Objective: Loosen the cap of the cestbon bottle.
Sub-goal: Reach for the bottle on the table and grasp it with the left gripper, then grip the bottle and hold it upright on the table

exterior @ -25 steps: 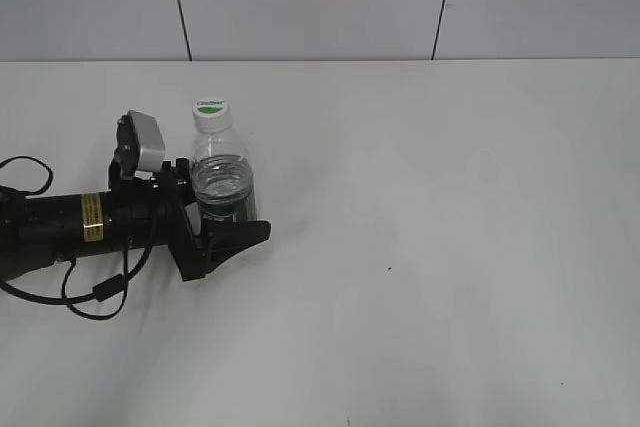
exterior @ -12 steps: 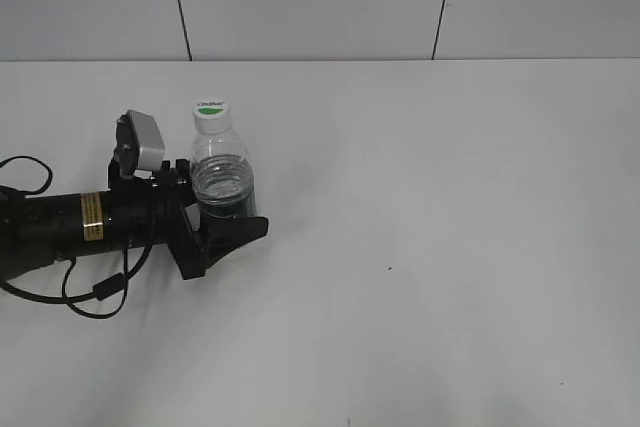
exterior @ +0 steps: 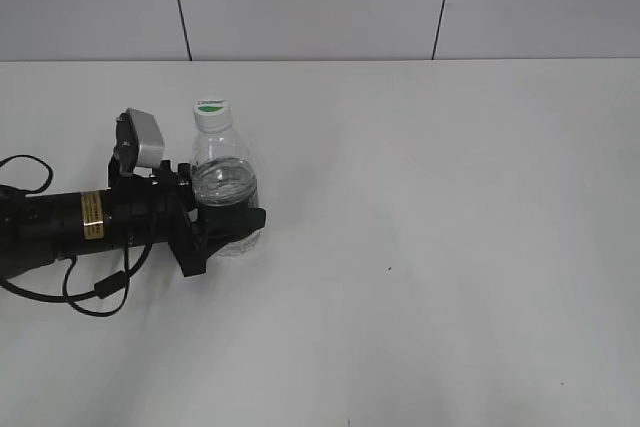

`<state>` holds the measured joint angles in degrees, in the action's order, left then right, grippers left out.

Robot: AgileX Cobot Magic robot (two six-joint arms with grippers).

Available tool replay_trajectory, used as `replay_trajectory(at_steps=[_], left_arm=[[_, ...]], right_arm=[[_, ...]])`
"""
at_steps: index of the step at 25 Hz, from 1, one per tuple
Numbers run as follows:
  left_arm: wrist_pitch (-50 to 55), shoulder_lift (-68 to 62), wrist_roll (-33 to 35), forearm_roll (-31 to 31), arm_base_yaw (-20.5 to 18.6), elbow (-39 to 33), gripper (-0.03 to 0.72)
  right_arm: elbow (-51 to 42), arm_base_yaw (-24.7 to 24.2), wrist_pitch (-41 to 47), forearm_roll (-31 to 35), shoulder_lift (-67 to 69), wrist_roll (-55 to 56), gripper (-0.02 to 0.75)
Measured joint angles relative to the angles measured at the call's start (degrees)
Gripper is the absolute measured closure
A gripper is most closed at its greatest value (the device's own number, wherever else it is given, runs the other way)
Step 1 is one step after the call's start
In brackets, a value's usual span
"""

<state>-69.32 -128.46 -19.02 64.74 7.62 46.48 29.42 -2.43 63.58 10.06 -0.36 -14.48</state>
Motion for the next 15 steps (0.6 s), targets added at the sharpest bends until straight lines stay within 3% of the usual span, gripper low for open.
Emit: replay_trajectory(at_steps=[5,15], left_arm=[[1.44,0.95,-3.66,1.38,1.65,0.71,0.284],[2.03,1.77,-5.73,3.22,11.76,7.37,0.284]], right_arm=[[1.15,0.00,-0.96,0.31,0.43,1.22,0.276],[1.78,0.00,-0.25,1.43,8.96,2.52,0.276]])
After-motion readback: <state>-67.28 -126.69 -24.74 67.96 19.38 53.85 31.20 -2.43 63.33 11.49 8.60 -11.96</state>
